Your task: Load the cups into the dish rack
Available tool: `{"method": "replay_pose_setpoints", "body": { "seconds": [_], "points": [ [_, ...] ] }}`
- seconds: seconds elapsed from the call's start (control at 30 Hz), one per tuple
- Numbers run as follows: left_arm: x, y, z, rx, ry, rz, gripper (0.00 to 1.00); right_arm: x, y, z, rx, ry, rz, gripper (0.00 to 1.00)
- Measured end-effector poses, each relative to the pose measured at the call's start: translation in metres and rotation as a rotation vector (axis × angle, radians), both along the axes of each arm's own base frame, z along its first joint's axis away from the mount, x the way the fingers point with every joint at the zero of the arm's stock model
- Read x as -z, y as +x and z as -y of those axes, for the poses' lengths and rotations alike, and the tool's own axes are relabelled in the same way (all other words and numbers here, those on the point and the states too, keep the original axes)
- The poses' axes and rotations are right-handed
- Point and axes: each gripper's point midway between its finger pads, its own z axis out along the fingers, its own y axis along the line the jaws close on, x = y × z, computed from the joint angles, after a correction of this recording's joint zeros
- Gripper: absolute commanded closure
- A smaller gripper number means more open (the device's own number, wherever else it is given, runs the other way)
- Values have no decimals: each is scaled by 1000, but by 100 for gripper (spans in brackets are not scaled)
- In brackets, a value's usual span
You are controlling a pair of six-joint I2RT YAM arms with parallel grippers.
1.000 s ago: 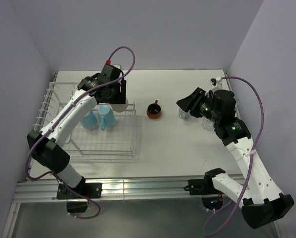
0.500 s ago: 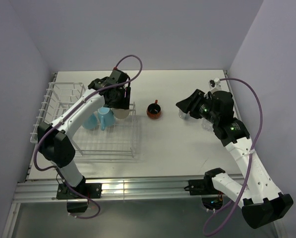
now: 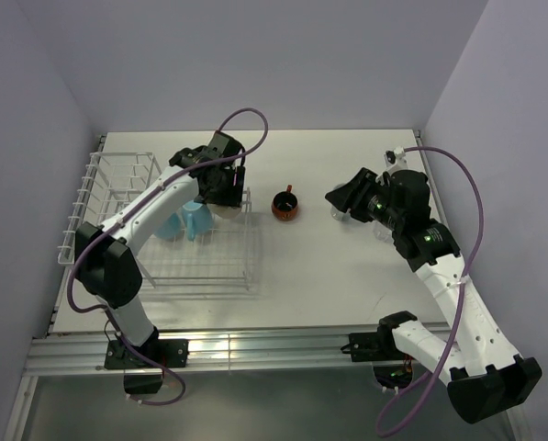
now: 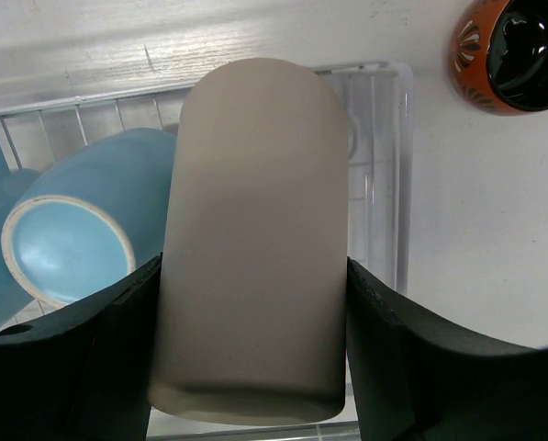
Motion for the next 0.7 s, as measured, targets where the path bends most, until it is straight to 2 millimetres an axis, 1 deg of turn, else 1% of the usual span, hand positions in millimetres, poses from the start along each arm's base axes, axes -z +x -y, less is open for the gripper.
{"method": "replay_pose_setpoints", "body": {
  "seconds": [0.3, 0.43, 0.7],
  "points": [
    [11, -4, 2, 8, 7, -33, 91, 2, 0, 0, 0, -1, -3, 47],
    [11, -4, 2, 11, 6, -36, 90, 6, 0, 0, 0, -3, -10, 47],
    [11, -5, 1, 19, 11, -38, 88, 6, 0, 0, 0, -3, -11, 47]
  ]
}}
